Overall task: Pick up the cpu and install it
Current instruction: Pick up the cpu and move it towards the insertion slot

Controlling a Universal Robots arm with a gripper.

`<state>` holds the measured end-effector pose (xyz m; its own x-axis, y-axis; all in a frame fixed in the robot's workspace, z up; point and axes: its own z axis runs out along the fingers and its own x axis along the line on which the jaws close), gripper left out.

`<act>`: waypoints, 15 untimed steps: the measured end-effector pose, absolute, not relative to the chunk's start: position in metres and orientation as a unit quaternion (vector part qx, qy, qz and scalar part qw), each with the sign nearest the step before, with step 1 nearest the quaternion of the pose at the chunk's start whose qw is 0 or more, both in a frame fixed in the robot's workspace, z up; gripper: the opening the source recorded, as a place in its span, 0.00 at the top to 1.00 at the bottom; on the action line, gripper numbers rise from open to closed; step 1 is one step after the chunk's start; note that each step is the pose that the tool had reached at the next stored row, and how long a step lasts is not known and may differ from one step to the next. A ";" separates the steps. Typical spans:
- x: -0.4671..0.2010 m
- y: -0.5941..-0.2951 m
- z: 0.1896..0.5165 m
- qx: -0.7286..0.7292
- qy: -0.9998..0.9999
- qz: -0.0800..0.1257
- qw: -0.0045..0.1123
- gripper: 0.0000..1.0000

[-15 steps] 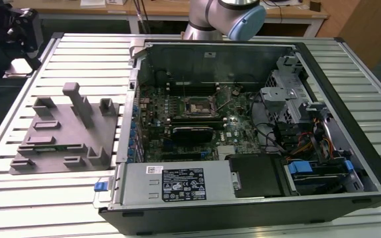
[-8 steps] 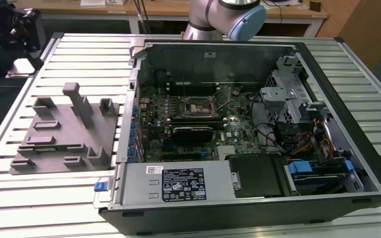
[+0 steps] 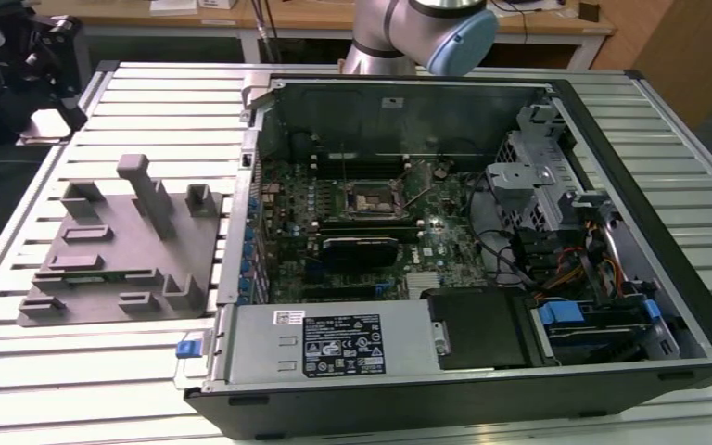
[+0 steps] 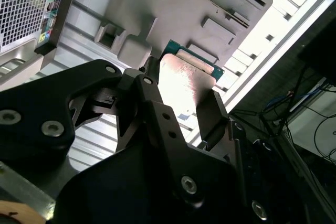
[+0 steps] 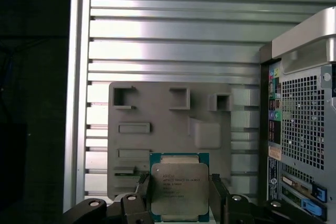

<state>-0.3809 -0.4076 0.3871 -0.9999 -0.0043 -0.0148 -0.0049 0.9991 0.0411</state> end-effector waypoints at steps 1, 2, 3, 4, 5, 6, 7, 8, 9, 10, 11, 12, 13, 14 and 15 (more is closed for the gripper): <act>-0.380 -0.408 0.387 -0.002 1.000 0.021 0.007 0.47; -0.379 -0.408 0.387 -0.002 1.000 0.021 0.007 0.47; -0.379 -0.408 0.387 -0.002 1.000 0.021 0.007 0.47; -0.378 -0.408 0.387 -0.002 1.000 0.021 0.007 0.47; -0.378 -0.408 0.387 -0.002 1.000 0.021 0.007 0.47; -0.377 -0.408 0.387 -0.002 1.000 0.021 0.007 0.47; -0.377 -0.408 0.387 -0.002 1.000 0.021 0.007 0.47; -0.376 -0.408 0.387 -0.002 1.000 0.021 0.007 0.47; -0.375 -0.408 0.387 -0.002 1.000 0.021 0.007 0.47; -0.375 -0.408 0.387 -0.002 1.000 0.021 0.007 0.47; -0.374 -0.408 0.387 -0.002 1.000 0.021 0.007 0.47; -0.374 -0.408 0.387 -0.002 1.000 0.021 0.007 0.47; -0.373 -0.408 0.387 -0.002 1.000 0.021 0.007 0.47; -0.373 -0.408 0.387 -0.002 1.000 0.021 0.007 0.47; -0.372 -0.408 0.387 -0.002 1.000 0.021 0.007 0.47</act>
<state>-0.3721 -0.4076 0.3871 -0.9999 -0.0043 -0.0148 -0.0049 0.9991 0.0411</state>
